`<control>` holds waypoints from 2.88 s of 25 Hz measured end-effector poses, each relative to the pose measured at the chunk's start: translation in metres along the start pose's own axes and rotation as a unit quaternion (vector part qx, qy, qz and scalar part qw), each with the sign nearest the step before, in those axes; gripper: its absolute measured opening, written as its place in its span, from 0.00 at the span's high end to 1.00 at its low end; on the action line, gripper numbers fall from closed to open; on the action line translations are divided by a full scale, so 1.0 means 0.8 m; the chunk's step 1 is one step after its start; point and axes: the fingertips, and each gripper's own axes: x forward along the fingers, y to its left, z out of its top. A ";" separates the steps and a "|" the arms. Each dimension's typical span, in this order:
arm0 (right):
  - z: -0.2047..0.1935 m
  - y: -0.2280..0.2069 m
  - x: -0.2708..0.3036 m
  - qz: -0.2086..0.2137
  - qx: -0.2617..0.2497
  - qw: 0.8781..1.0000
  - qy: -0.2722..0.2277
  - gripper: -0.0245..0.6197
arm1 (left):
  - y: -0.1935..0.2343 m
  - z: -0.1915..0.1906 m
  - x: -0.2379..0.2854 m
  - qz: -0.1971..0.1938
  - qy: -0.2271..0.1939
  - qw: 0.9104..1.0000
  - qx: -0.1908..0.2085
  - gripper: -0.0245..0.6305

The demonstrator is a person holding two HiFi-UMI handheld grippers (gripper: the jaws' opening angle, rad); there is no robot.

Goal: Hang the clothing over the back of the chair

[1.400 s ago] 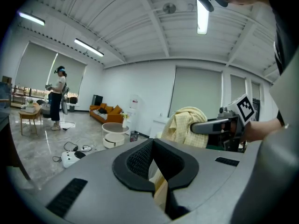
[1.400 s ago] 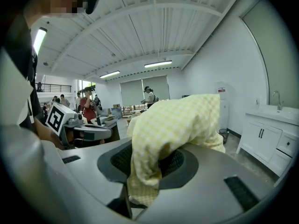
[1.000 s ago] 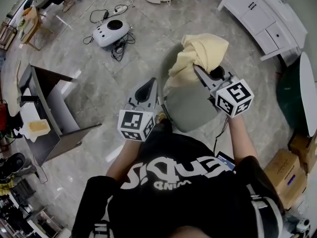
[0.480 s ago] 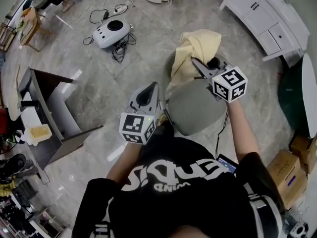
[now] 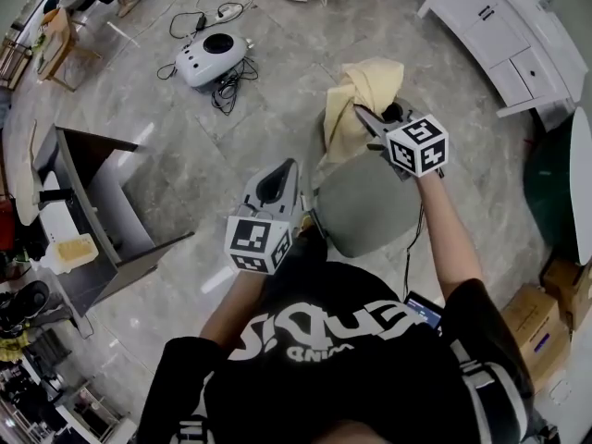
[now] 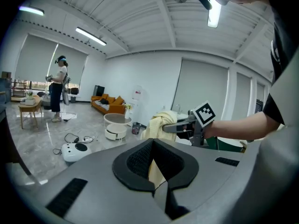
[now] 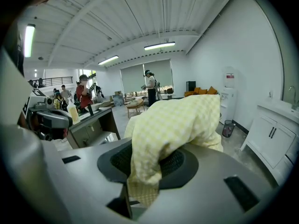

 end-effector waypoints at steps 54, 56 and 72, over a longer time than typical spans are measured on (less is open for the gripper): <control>-0.193 -0.036 0.089 -0.058 0.143 0.972 0.176 0.58 | 0.016 -0.039 0.002 0.002 0.036 0.999 -0.015 0.94; -0.198 -0.035 0.085 -0.068 0.145 0.971 0.175 0.58 | 0.013 -0.039 0.000 0.002 0.035 0.999 -0.014 0.94; -0.206 -0.008 0.019 -0.122 0.141 0.974 0.130 0.58 | -0.027 -0.041 -0.014 -0.012 0.025 1.000 -0.006 0.94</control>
